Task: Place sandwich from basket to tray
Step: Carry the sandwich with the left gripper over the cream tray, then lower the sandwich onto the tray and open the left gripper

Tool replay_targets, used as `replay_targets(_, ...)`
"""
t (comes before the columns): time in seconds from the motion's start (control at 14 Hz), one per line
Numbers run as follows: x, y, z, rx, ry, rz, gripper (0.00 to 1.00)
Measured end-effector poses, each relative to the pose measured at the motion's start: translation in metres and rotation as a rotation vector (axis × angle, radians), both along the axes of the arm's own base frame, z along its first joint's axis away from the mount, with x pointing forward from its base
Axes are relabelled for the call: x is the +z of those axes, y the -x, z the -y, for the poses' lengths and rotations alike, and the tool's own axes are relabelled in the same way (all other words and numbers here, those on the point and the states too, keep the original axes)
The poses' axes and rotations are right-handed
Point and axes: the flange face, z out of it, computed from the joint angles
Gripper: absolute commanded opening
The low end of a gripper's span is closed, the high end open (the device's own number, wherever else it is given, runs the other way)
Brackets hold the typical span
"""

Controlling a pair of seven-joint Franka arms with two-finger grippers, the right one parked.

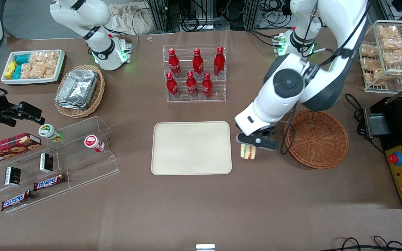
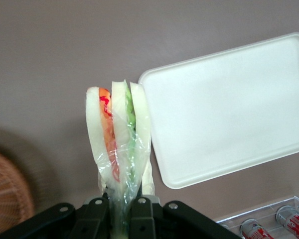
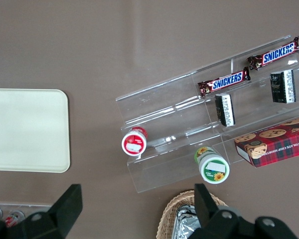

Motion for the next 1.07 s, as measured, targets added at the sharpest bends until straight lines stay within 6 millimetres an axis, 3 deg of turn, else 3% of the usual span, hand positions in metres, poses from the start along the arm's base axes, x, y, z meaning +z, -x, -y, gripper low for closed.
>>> replay_targets(0.43, -0.109, 0.009, 0.071, 0.004, -0.008, 0.015, 0.00)
replay_targets(0.71, -0.164, 0.013, 0.081, 0.017, -0.035, -0.004, 0.00)
replay_targets(0.79, -0.171, 0.012, 0.081, 0.020, -0.033, -0.011, 0.06)
replay_targets(0.86, -0.177, 0.012, 0.080, 0.022, -0.034, -0.018, 0.25)
replay_targets(0.93, -0.182, 0.011, 0.080, 0.023, -0.033, -0.023, 0.76)
replay_targets(1.0, -0.184, 0.011, 0.080, 0.025, -0.032, -0.025, 1.00)
replay_targets(1.07, -0.184, 0.009, 0.079, 0.028, -0.030, -0.024, 1.00)
